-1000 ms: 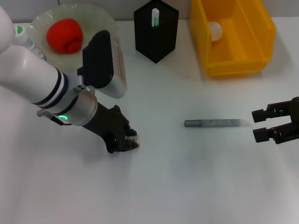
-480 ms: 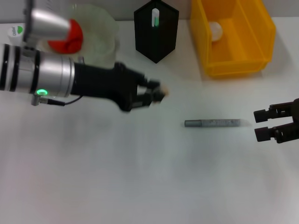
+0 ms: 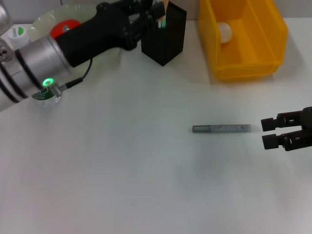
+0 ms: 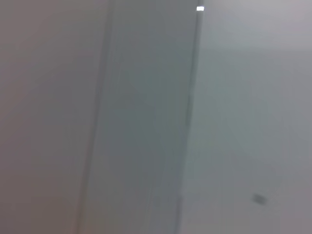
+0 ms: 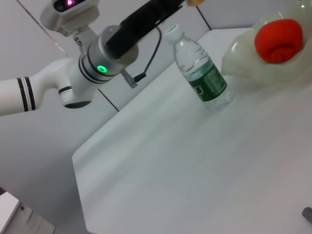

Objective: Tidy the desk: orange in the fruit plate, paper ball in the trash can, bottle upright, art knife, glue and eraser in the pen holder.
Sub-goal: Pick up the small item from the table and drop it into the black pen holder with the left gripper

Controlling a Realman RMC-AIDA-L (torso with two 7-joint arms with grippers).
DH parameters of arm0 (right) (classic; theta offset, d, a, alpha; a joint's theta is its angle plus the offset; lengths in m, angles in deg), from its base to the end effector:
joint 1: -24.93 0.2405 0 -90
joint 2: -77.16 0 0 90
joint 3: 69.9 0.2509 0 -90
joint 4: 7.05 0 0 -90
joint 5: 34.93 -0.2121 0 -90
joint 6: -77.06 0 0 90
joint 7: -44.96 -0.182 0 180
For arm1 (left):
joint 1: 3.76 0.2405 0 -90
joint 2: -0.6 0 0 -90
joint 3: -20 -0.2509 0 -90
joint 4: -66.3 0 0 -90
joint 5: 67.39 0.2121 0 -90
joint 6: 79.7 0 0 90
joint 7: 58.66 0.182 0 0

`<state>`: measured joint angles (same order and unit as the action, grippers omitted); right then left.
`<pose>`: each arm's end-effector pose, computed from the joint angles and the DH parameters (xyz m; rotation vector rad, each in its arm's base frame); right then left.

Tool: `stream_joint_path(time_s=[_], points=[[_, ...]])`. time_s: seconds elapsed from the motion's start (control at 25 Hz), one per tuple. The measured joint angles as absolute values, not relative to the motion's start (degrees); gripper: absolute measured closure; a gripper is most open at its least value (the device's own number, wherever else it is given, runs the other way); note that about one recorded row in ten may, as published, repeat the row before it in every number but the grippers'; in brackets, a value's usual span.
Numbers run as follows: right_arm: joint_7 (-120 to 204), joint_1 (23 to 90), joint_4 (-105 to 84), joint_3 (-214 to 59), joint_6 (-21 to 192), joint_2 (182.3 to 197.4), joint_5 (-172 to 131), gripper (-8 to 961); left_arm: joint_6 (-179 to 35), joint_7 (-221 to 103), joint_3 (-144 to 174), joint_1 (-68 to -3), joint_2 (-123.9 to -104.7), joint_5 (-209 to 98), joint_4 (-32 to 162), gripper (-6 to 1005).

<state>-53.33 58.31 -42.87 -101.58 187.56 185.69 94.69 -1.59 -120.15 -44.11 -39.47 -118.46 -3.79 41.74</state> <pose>0.2646 0.3073 0.0359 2.8513 -1.0637 -0.5466 -0.1566 0.3931 -0.0340 -2.3717 -0.4045 -1.2343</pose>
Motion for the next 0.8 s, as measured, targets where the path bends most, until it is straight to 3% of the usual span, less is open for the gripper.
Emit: stream_joint_path(time_s=[0.16, 0.44, 0.8], points=[[-53.71, 58.26, -42.14, -101.27, 187.38, 185.70, 94.69, 192, -5.05, -117.69, -44.08, -42.41, -118.55, -7.87, 46.20, 731], [-54.12, 58.24, -41.93, -101.20, 187.12, 185.94, 94.69, 193, -16.96, -112.74, -44.19, -53.03, -118.58, -16.29, 54.78, 729], [-54.87, 58.39, -41.94, -101.16, 187.26, 185.98, 94.70, 195, -25.71, -109.53, -44.15, -59.13, -118.58, -19.88, 56.90, 726]])
